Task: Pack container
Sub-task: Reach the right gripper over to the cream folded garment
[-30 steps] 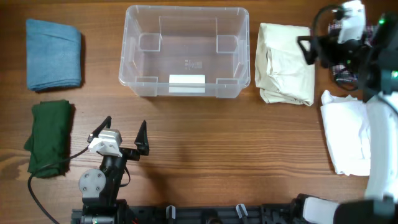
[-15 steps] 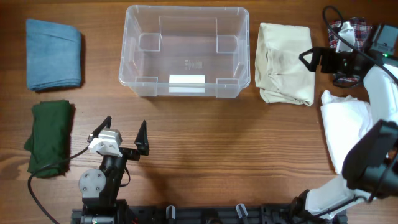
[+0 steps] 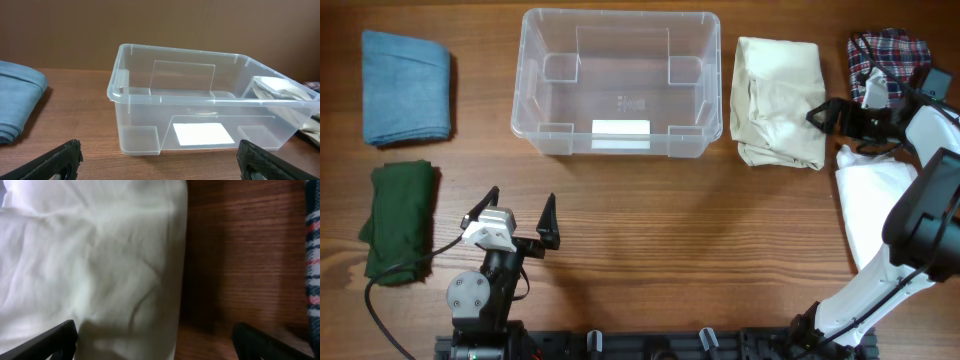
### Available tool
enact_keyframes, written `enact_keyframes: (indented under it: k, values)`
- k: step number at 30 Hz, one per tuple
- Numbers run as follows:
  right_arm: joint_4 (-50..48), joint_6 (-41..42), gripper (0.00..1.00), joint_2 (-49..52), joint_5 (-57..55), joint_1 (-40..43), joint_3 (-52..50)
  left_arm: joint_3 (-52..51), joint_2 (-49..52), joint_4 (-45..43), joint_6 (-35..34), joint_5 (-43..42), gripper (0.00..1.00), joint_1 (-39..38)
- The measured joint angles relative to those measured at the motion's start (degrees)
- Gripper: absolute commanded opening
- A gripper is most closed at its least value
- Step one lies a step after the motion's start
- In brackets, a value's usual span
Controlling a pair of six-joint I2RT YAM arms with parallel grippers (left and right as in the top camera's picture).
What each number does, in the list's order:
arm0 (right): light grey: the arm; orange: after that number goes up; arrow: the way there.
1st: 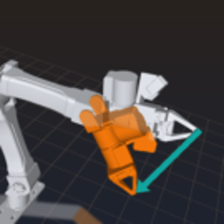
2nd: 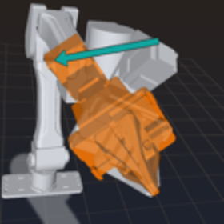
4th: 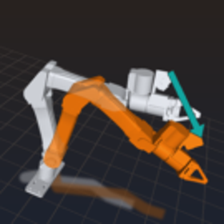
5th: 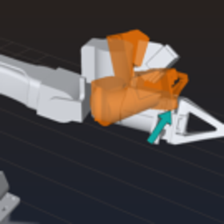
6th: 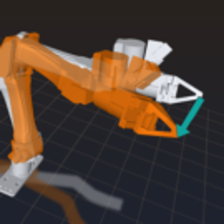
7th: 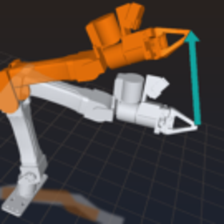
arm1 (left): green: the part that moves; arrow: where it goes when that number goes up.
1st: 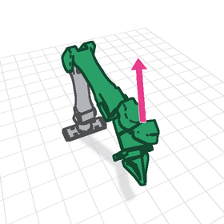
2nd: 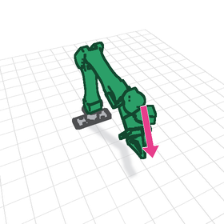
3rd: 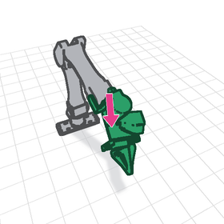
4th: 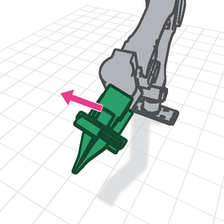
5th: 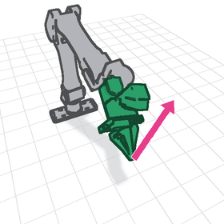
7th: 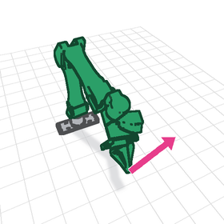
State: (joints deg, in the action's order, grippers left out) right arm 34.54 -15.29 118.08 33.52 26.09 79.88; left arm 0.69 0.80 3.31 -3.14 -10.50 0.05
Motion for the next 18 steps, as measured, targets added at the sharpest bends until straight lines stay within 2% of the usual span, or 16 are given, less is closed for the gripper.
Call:
enact_keyframes:
  k: [18]
  values:
    - [-0.5,-0.46,1.0,6.69,14.86,0.39,2.01,0.0,0.0,0.0,0.0,0.02,1.0,0.0]
